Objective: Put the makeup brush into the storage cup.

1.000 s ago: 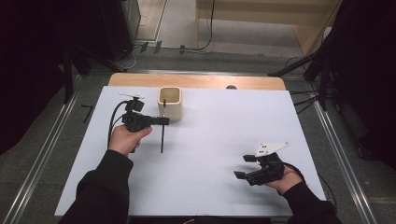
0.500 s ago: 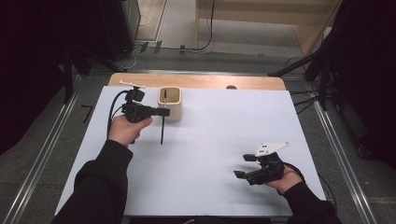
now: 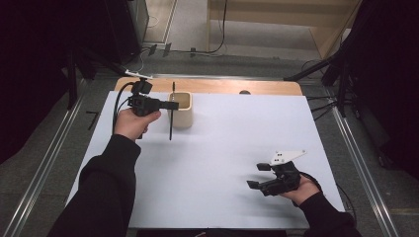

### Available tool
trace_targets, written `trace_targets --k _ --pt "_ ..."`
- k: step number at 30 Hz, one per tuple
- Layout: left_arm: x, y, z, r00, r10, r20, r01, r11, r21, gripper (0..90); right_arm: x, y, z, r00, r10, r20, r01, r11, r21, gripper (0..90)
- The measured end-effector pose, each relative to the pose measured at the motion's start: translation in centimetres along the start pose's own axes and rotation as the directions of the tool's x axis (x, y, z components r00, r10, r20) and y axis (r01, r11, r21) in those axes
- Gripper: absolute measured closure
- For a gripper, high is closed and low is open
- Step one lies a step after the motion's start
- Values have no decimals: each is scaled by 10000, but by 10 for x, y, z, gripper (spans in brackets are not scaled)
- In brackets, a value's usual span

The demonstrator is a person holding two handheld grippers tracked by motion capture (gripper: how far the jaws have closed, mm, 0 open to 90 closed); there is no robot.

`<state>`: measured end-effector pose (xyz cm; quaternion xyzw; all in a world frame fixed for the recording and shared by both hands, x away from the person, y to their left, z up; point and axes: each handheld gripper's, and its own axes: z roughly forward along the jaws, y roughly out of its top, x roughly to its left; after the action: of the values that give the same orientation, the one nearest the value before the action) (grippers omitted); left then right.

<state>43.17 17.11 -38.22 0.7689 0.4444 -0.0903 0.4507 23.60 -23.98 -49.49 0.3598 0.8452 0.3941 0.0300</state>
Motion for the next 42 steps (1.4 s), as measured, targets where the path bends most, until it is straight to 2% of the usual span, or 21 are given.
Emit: trace_targets --k 3,9,16,22,30,37,39,42 --pt "1 6 -1 9999 -89 -68 89 10000 -41 854 0 0 0 10000 -31 -2 31 10000 -12 245" --pt "2 18 1 9997 52 -245 -52 10000 5 854 1 0 1 10000 -25 3 25 10000 -3 245" --pt "6 32 5 9993 123 -350 -130 9997 -202 854 1 0 1 10000 -29 -9 29 10000 -1 245" --pt "4 42 8 9968 470 -653 -505 9973 -532 854 0 0 1 10000 -29 -13 29 10000 -9 245" --pt "0 55 14 9940 625 -897 -693 9948 -746 854 1 0 1 9999 -122 -56 122 9999 -38 245" --pt "-6 59 13 9875 958 -1251 -1111 9863 -1219 854 1 0 1 9999 -108 -49 108 9999 2 245" --pt "-5 61 12 9873 976 -1254 -1156 9826 -1451 855 2 0 1 9999 -113 -46 113 9999 4 245" --pt "-6 61 13 9816 1203 -1482 -1458 9736 -1758 856 2 0 1 9999 -121 -47 121 9999 11 245"
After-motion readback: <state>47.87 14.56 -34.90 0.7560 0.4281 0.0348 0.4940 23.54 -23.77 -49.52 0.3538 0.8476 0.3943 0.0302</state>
